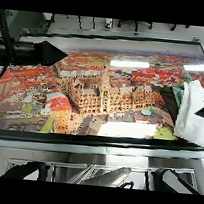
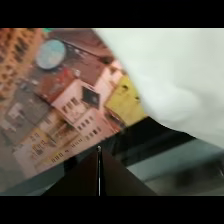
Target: Fold the shirts.
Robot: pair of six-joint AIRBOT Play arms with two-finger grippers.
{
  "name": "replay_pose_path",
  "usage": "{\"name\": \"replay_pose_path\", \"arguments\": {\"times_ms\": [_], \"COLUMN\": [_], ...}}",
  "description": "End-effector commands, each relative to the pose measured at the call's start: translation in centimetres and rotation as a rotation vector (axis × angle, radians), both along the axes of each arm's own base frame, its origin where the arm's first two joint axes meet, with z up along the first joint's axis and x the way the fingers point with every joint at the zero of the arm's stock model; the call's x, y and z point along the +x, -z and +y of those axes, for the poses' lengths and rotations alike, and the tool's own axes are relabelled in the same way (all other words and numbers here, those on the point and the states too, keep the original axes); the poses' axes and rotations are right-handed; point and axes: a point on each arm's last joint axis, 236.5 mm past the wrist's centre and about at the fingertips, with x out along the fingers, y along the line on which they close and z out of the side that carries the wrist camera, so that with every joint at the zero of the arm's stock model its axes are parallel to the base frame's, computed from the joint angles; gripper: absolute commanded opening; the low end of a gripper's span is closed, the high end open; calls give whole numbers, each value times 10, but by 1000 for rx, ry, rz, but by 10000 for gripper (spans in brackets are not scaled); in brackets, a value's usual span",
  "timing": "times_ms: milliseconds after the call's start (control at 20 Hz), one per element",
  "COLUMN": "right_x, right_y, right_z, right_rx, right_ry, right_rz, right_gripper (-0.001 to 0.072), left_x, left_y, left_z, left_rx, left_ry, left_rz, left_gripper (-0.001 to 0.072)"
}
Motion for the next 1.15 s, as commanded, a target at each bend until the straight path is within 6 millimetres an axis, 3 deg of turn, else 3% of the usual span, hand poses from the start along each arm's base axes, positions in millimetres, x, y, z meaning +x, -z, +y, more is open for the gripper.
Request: {"name": "replay_pose_path", "arguments": {"times_ms": [0,100,300,400,550,750,1100], "right_x": [45,36,-3,-15,-19,-23,-22], "right_y": [-42,-47,-20,-7,-7,-8,-8], "right_z": [66,111,186,200,225,241,240], "right_rx": [-61,-114,-267,-361,-371,-324,-325], "right_ry": [-179,-325,-574,-632,-703,-723,-723], "right_rz": [-254,-258,-206,-177,-213,-228,-228], "right_gripper": [18,19,18,18,17,18,18], "left_x": [-2,-14,-56,-74,-84,-90,-87], "left_y": [4,18,89,116,132,133,131], "left_z": [-10,-28,-77,-95,-108,-116,-117], "left_rx": [3,33,93,110,100,99,92], "left_ry": [23,73,197,246,249,267,258], "left_rz": [9,31,138,188,226,220,209], "left_gripper": [12,12,12,12,12,12,13]}}
